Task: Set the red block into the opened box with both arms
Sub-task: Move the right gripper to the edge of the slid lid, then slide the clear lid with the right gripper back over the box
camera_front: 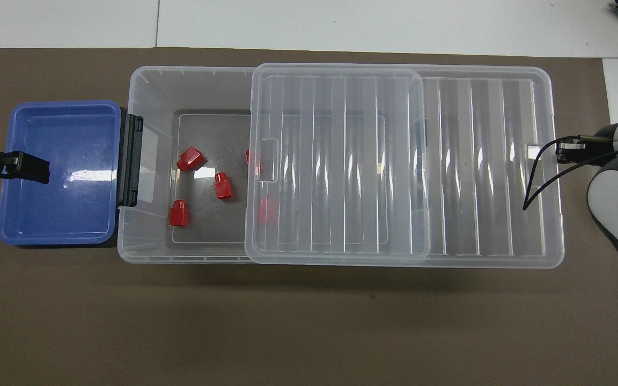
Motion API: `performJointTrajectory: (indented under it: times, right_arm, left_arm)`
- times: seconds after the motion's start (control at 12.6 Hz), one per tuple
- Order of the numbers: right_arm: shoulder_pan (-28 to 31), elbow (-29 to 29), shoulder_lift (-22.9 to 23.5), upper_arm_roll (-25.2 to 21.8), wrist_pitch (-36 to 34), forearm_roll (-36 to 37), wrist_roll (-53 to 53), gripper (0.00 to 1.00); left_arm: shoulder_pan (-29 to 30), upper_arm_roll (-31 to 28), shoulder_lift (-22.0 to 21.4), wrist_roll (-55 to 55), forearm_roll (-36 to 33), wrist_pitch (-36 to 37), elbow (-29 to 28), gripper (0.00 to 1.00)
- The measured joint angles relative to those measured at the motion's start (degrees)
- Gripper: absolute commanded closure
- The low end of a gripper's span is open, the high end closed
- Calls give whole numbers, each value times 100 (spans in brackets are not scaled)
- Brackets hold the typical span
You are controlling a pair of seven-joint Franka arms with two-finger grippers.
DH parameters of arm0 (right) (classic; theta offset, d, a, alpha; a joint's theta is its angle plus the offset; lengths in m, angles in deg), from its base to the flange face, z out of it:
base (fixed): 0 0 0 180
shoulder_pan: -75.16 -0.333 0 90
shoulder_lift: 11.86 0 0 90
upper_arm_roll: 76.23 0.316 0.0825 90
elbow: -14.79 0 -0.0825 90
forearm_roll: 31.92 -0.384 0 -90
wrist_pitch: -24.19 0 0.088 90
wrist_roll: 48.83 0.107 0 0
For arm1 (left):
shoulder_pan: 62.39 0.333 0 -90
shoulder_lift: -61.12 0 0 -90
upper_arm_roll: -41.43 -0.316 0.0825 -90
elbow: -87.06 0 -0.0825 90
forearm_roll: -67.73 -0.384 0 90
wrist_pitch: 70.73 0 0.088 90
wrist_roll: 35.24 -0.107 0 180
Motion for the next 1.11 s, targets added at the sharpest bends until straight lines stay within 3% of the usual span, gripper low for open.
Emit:
performJointTrajectory:
  times: [0.55,1.11]
  right_arm:
    - [-76,-143,0,20,0,0,-5,100]
    - [-790,-148,-7,38,7,0,-6,100]
  left_arm:
    - [-10,12,0,-13,0,0,-1,0]
    - [-119,20,-13,-14,0,-4,-1,0]
